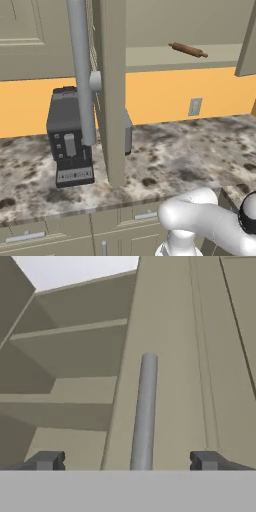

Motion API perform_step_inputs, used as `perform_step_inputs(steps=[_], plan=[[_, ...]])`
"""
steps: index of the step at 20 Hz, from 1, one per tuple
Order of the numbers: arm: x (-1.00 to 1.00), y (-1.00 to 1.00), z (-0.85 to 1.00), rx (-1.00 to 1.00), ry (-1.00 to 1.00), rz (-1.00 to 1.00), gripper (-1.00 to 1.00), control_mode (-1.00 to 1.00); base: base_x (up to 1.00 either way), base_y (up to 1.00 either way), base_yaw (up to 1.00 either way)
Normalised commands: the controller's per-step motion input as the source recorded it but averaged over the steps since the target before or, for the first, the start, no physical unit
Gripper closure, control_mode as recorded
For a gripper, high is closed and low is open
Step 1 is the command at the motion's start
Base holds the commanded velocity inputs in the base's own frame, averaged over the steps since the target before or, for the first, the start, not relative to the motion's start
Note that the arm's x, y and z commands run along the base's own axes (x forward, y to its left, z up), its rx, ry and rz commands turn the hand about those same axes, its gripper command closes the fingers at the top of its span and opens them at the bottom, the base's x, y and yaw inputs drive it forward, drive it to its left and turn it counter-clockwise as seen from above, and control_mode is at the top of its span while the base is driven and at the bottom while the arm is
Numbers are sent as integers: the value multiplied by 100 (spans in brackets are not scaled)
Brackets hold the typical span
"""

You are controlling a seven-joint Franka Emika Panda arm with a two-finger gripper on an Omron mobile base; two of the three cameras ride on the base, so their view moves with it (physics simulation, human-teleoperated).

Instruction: Open the cabinet, retrieve the rolling pin, and place it next to the meat on the cutting board to prepare for tenderizing.

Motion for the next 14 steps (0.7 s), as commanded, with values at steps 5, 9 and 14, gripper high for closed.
perform_step_inputs(steps=[5,9,14], plan=[[-79,61,0,-25,-19,-3,-100,-100,0,0,0],[-33,85,0,-32,-16,-11,-100,-100,0,0,0],[-8,88,0,-35,-12,-13,-100,-100,0,0,0]])
